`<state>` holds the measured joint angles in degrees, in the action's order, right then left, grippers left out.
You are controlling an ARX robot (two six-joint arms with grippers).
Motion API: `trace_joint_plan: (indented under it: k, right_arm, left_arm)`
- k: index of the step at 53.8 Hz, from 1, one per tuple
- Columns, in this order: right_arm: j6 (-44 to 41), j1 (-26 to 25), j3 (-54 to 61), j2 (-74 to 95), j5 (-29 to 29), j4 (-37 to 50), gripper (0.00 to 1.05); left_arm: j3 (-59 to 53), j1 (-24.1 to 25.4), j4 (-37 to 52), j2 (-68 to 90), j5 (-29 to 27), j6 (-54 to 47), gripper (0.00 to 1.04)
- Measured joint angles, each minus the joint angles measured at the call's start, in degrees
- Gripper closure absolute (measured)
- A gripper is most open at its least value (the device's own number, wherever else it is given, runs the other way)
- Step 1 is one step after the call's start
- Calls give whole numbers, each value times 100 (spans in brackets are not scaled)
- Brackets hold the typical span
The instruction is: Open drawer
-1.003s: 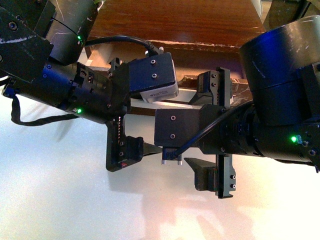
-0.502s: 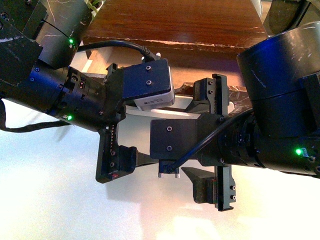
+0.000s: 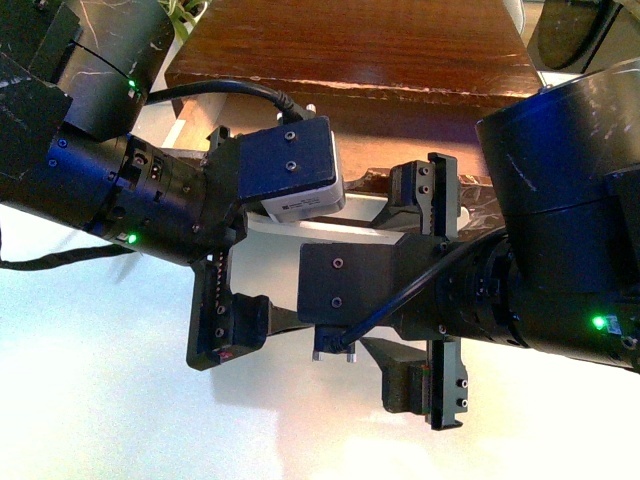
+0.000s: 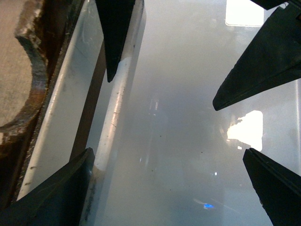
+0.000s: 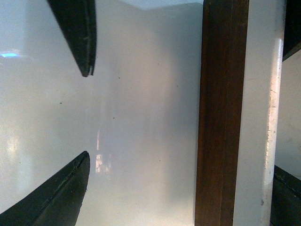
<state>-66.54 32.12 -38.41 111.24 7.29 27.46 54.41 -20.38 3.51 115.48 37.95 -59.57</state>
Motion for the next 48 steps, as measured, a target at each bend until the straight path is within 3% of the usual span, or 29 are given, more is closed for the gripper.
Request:
trace_joint_plan:
  k: [31, 48]
  right_arm:
    - [9, -68, 518, -911, -153, 304, 9]
    - [761, -518, 1211, -2710, 33, -345, 9]
  left_arm:
    - [-345, 319, 323, -988, 328, 721, 8]
    - [-767, 1029, 103, -1941, 850, 1115, 8]
